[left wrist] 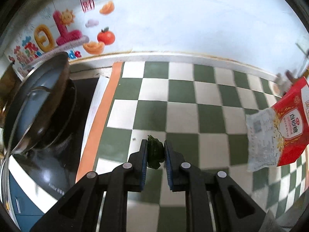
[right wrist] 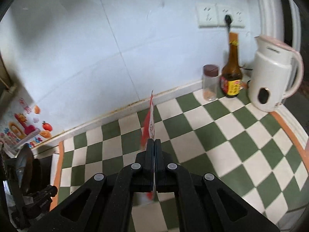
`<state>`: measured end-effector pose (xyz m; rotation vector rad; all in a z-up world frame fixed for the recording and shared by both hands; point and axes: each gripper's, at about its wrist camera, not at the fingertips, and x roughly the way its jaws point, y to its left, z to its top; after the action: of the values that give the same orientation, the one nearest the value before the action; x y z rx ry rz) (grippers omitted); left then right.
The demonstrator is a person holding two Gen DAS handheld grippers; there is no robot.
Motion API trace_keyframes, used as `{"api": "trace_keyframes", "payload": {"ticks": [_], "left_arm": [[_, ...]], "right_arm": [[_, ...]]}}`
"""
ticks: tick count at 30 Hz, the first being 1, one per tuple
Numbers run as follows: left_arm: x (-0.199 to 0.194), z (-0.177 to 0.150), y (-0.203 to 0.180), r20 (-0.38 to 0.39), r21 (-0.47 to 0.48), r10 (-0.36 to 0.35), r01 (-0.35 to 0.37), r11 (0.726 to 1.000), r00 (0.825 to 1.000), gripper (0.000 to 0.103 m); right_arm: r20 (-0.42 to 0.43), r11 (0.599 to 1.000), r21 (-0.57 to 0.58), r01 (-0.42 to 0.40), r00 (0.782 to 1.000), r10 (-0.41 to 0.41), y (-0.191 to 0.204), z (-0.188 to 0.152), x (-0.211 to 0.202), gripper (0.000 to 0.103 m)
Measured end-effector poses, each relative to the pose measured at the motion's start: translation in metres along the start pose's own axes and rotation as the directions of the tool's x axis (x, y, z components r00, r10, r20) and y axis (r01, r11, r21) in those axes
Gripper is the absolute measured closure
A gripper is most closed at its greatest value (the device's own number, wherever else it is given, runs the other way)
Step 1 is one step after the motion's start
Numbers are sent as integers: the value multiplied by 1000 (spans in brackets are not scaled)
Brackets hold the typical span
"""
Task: Collect trash
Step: 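Carry the green pepper and sugar bag down over the trash bin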
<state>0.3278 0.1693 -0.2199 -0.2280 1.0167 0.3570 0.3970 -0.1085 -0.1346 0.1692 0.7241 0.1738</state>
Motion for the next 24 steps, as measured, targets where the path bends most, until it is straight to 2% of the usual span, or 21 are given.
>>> {"api": "trace_keyframes", "payload": {"ticks": [3, 7, 12, 18, 21, 24], "left_arm": [[-36, -19, -10, 44, 6, -7, 6, 1000, 999, 89], [-94, -60, -28, 97, 2, -10, 10, 1000, 995, 89], [-158, -132, -51, 120, -8, -24, 25, 1000, 992, 89], [-195, -219, -75, 44, -12, -75, 76, 997, 996, 89], [-196, -254, -82, -3, -12, -87, 87, 996, 996, 89], [-184, -284, -86, -61, -14, -93, 92, 996, 994, 89]], "right_arm": [[51, 999, -10, -33, 998, 33, -18, -8, -54, 103], [99, 996, -23, -81, 992, 83, -43, -25, -122, 103], [129, 988, -48, -149, 979, 154, -80, -60, -214, 103], [89, 972, -103, -209, 972, 219, -127, -127, -315, 103], [31, 966, -120, -229, 972, 234, -150, -165, -342, 103], [-48, 965, -109, -239, 971, 235, -174, -206, -352, 103]]}}
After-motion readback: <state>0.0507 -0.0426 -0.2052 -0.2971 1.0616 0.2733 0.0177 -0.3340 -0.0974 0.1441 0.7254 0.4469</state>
